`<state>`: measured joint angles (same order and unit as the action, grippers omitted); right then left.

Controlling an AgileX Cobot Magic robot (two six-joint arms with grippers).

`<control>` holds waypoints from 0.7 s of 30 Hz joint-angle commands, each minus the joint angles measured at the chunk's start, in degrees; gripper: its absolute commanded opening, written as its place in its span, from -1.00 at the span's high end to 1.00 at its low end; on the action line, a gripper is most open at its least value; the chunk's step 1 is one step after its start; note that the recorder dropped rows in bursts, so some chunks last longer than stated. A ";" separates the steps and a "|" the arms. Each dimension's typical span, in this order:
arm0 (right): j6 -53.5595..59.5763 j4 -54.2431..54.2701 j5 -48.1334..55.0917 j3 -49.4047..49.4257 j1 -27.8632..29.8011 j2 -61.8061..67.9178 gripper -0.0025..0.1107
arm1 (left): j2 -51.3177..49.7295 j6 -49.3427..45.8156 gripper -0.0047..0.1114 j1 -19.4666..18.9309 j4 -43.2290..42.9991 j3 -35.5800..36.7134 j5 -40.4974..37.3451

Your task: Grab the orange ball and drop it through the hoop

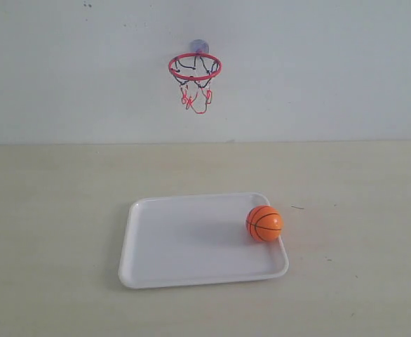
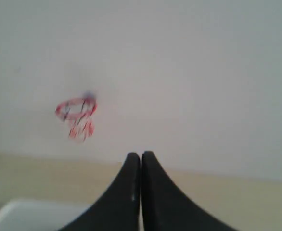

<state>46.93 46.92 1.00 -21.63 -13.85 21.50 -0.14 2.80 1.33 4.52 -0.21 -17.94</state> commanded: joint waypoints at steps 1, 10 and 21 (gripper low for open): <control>-0.49 -0.13 17.17 -0.22 0.08 11.26 0.96 | 0.14 -0.28 0.85 -0.09 -0.08 0.21 0.40; -35.59 -12.76 34.73 -0.22 0.08 31.65 0.96 | 0.14 -0.28 0.85 -0.09 -0.08 0.21 0.40; -40.09 -12.81 29.98 -0.66 0.08 35.72 0.96 | 0.14 -0.28 0.85 -0.09 -0.08 0.21 0.40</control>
<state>5.18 34.68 32.85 -21.76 -13.85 57.14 -0.14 2.80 1.33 4.52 -0.21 -17.94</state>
